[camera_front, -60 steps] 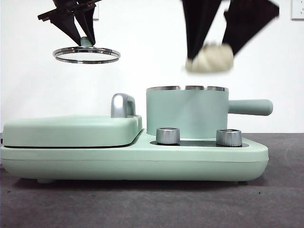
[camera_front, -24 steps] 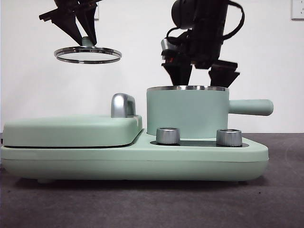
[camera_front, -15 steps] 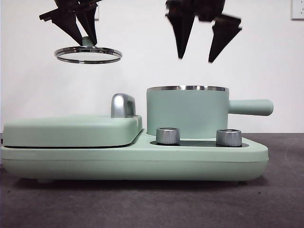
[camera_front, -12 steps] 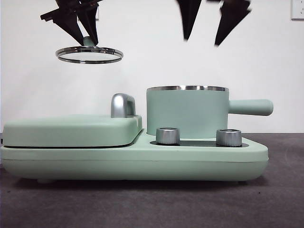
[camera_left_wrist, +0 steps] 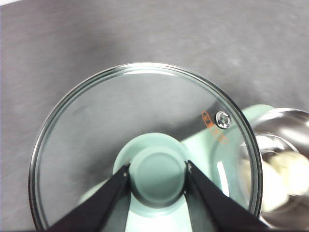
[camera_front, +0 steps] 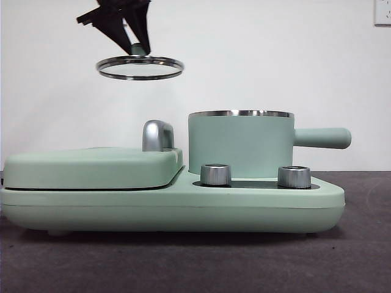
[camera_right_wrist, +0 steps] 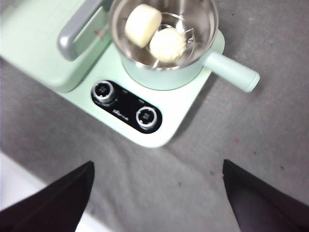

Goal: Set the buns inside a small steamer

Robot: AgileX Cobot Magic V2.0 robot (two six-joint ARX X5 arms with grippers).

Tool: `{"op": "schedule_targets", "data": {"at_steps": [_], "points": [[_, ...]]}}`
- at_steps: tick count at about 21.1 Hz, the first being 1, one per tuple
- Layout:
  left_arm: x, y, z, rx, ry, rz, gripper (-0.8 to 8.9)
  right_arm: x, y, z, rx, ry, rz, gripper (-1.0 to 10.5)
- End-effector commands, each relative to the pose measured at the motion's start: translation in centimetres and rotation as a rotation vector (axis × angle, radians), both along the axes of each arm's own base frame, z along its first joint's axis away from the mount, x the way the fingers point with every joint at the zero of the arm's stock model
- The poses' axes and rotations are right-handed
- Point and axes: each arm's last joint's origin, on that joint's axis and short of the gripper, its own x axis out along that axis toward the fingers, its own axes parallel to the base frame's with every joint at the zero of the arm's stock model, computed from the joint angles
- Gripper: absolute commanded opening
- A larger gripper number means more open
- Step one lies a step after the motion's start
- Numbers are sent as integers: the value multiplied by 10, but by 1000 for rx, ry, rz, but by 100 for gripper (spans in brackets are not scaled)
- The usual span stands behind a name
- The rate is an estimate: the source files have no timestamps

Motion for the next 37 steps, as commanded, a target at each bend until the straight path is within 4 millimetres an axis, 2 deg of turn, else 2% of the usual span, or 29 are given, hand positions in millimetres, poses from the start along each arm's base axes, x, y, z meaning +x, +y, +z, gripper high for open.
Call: {"op": "schedule_targets", "data": {"at_steps": [1,6,8,11,15,18,24,26,37], "points": [[-12,-12,16,-30,-57,-37,86,-26,-14,-2,104,-96,-6,423],[-31,-49,15,-29,-48,-139,86,-81,-48,-30,270,-216,19,450],[-40,-64,15,-28,-43,-181,86,-94,-57,-40,292,-235,14,497],[-56,-90,15,-28,-39,-255,86,-107,-65,-47,328,-238,3,505],[-77,-118,13,-28,-34,-340,85,-111,-68,-48,333,-244,3,504],[-81,-133,5,-20,-19,-373,54,-111,-68,-48,333,-243,3,504],[-65,-150,-21,1,13,-380,48,-112,-68,-49,341,-236,18,504],[-59,-153,-29,3,16,-376,23,-112,-67,-48,355,-228,45,505],[-42,-164,-61,40,80,-366,16,-112,-67,-47,367,-230,58,504]]}}
